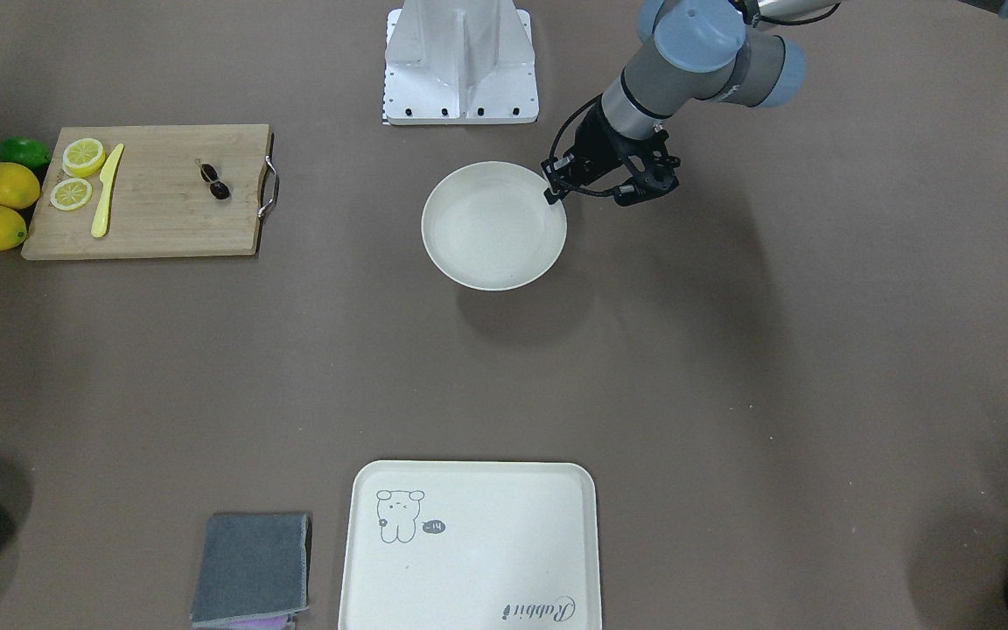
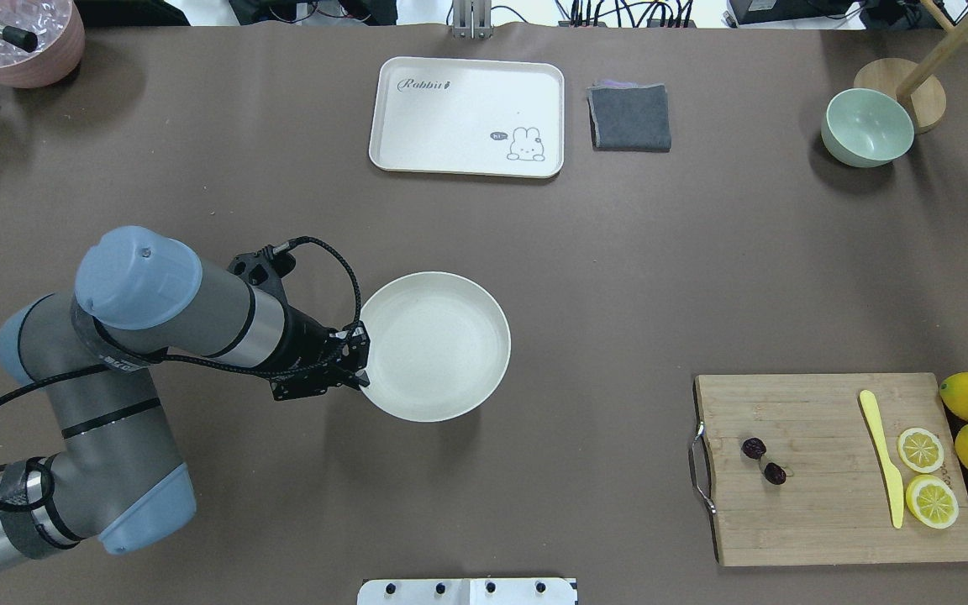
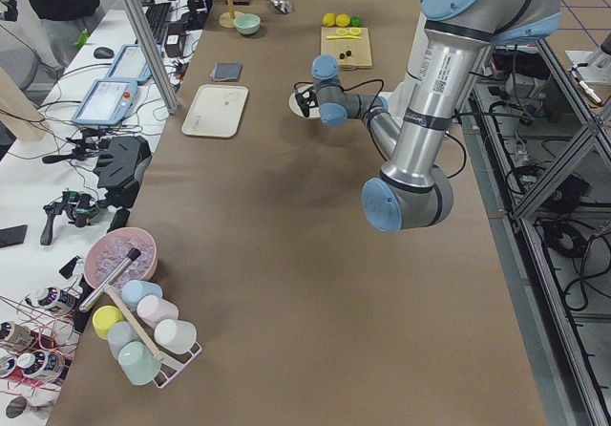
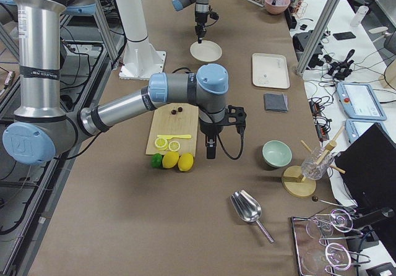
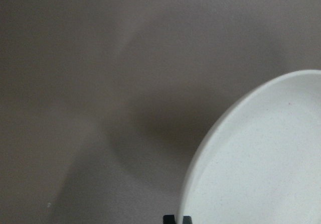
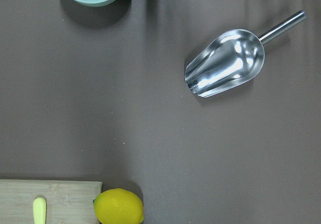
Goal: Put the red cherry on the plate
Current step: 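Carry the white plate toward the table center and set it down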
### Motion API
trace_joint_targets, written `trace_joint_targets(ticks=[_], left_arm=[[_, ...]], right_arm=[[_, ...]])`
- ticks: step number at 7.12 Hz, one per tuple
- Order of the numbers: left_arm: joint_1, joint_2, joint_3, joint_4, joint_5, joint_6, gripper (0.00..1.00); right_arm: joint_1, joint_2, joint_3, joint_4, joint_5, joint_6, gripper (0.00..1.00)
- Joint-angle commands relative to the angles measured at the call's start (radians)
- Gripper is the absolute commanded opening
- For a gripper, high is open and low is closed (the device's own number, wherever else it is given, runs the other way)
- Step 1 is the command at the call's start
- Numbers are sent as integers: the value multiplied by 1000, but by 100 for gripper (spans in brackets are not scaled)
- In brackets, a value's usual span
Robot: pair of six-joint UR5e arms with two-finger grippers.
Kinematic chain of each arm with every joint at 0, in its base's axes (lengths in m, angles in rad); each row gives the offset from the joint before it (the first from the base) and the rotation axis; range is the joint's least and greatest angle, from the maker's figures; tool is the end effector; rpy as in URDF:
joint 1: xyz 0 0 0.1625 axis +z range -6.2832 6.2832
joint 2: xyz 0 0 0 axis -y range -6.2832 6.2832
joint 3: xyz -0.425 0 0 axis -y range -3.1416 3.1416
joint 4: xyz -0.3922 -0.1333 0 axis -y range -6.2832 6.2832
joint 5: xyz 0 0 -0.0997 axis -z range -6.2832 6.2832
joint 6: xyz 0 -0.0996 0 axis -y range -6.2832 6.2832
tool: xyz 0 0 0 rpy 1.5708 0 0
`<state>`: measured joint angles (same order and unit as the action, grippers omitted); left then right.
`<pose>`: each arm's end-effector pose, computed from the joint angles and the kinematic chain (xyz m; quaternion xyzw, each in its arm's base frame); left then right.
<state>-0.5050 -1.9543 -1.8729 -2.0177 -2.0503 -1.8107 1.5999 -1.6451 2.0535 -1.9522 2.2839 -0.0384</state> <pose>0.4697 -0.3594 0.2555 -0.1298 0.5430 -0.1797 0.8099 0.0806 -0.4279 0.5032 0.0244 -0.3484 -0.0091 0.9370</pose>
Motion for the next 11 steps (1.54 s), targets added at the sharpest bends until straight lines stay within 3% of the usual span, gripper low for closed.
trace_joint_targets(ticks=[1, 2, 3, 5, 6, 7, 11], left_arm=[[84, -5, -35, 43, 94, -1, 0], [176, -8, -34, 68, 211, -10, 0], [209, 0, -31, 62, 234, 2, 0], [192, 5, 1, 39, 231, 112, 0], [131, 2, 26, 22, 208, 126, 0], [81, -6, 55, 20, 124, 145, 0], [59, -20, 172, -101, 127, 129, 0]], right_arm=[[0, -10, 16, -2, 3, 0, 100], [0, -10, 20, -1, 2, 0, 100], [0, -10, 19, -1, 0, 0, 100], [0, 1, 16, 1, -9, 0, 100], [0, 2, 16, 1, -9, 0, 100], [0, 2, 11, 1, -11, -2, 100], [2, -18, 20, 1, -9, -2, 100]])
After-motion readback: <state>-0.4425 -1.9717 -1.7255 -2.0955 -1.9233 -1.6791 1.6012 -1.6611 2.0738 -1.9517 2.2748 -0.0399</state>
